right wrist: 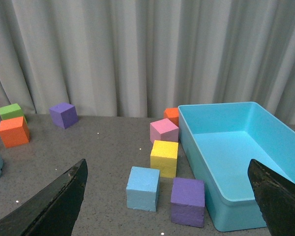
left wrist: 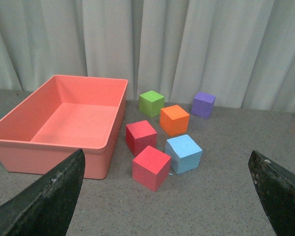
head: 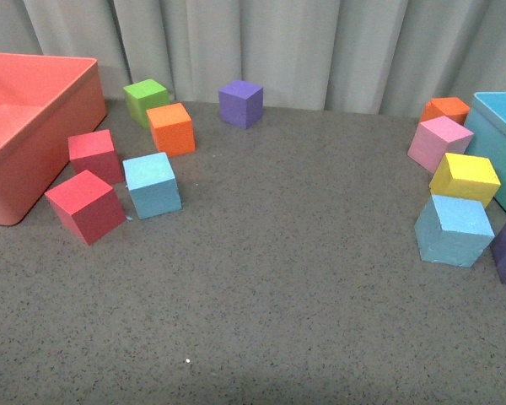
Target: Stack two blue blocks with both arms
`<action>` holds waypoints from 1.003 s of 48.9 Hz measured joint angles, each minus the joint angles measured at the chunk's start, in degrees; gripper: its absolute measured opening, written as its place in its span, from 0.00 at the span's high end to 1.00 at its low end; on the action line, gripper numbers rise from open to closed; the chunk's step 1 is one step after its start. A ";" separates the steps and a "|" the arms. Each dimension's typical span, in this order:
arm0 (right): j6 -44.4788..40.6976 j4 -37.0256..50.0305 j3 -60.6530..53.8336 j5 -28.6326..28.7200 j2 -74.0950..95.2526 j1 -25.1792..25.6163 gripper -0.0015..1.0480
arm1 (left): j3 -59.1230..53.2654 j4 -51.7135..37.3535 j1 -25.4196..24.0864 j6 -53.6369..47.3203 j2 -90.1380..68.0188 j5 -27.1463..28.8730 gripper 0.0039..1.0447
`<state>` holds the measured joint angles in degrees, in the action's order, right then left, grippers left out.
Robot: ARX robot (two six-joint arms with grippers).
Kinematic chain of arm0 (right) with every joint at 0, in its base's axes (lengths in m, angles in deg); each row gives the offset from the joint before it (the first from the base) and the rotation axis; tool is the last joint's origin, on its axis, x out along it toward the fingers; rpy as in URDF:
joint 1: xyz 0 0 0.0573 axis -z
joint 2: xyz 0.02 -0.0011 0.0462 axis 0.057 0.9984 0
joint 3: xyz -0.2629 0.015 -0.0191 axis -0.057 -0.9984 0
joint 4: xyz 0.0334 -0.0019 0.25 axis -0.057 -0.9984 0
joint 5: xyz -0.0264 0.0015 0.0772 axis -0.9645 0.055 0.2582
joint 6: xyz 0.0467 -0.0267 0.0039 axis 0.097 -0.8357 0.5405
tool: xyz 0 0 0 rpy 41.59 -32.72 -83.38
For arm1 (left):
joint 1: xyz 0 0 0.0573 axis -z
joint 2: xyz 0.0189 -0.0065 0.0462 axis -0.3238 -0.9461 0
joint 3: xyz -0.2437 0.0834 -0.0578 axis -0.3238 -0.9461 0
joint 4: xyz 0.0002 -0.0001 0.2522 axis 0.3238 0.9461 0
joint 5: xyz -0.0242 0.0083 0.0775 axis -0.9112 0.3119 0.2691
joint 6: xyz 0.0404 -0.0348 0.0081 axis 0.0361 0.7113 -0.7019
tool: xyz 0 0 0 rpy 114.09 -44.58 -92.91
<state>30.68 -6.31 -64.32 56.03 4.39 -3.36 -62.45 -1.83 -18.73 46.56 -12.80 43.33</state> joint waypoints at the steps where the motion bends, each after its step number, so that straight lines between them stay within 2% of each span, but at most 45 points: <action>1: 0.00 0.00 0.00 0.00 0.00 0.00 0.09 | 0.00 0.00 0.00 0.00 0.00 0.00 0.06; 18: -0.24 -0.09 0.00 -0.35 0.04 -0.04 0.09 | 0.00 0.00 0.00 0.00 0.00 0.00 0.06; 21: -4.17 -4.02 2.05 -9.94 3.80 -3.10 0.09 | 0.00 0.00 0.00 0.00 0.00 0.00 0.06; 23: -6.78 -3.74 3.21 -14.38 7.80 -4.22 0.09 | 0.00 0.00 0.00 0.02 0.00 0.09 0.06; 25: -8.00 -1.99 4.33 -15.67 12.48 -4.28 0.09 | 0.00 0.00 0.00 0.02 0.04 0.04 0.06; 32: -8.61 12.87 12.04 -9.35 39.41 -0.39 0.09 | 0.00 0.00 0.00 0.00 0.02 0.02 0.06; 37: -5.75 16.41 19.78 -6.25 56.13 0.59 0.09 | 0.00 0.00 0.00 0.00 0.02 0.04 0.06; 45: 1.01 11.98 33.09 -3.28 77.18 0.24 0.09 | 0.00 0.00 0.00 0.00 0.02 0.02 0.06; 49: 6.12 6.05 41.81 -2.25 87.69 -0.81 0.09 | 0.00 0.00 0.00 0.00 0.02 0.02 0.06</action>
<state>36.80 -0.26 -22.51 53.78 92.08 -4.17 -62.45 -1.83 -18.73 46.56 -12.78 43.35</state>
